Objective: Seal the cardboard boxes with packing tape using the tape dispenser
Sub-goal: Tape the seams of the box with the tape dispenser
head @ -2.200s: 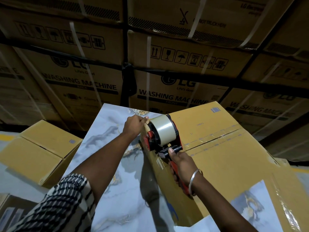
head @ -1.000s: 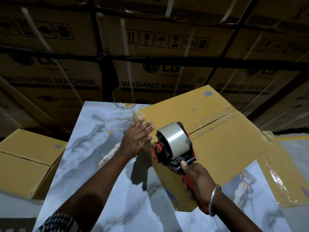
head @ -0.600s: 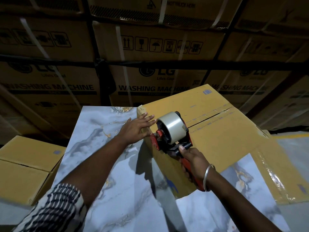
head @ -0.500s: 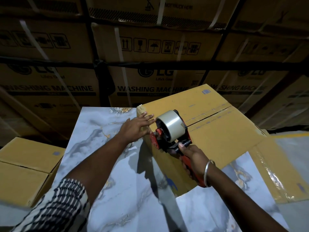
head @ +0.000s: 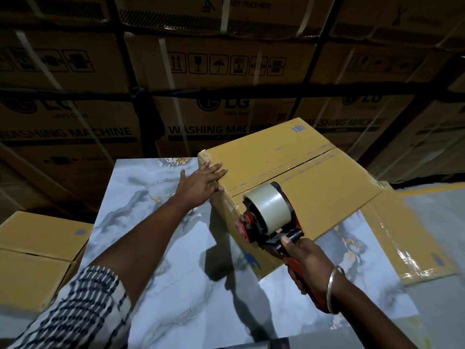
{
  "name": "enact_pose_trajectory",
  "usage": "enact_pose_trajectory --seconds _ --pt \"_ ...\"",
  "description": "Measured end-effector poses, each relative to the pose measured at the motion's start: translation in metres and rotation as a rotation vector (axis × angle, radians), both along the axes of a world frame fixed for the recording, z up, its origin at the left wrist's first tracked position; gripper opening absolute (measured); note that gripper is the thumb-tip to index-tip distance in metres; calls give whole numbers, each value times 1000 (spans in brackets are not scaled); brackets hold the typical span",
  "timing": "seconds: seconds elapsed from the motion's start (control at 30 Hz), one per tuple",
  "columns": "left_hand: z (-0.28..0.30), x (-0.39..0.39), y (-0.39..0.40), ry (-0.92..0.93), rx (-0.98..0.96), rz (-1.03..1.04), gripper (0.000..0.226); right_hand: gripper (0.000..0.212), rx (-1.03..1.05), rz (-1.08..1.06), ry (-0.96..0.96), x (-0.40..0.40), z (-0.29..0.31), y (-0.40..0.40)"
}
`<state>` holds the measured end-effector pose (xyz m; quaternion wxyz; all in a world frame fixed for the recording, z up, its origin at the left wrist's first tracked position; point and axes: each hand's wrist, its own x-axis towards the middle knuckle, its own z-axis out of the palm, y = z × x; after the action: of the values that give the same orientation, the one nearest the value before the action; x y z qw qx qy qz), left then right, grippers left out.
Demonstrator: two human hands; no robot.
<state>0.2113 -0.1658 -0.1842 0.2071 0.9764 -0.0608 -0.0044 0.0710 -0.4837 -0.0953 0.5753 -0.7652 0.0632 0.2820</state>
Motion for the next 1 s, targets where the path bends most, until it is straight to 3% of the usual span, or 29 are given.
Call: enact_pose_trajectory --seconds 0.13,0.2,0.43,0.73,1.0 --pt "-3 -27 -22 -130 -196 -124 46 55 -7 -18 -11 -3 1 2" --pt "-12 -39 -32 -146 -256 -205 57 53 0 -33 -1 -4 2 2" --pt "-23 -32 -31 -143 -414 -231 50 51 8 -48 37 -1 0 3" --pt "-21 4 -32 -116 -321 -176 30 57 -37 -20 19 35 0 10" --pt "-6 20 -38 -15 -305 -139 42 43 -7 -43 54 -4 5 -22"
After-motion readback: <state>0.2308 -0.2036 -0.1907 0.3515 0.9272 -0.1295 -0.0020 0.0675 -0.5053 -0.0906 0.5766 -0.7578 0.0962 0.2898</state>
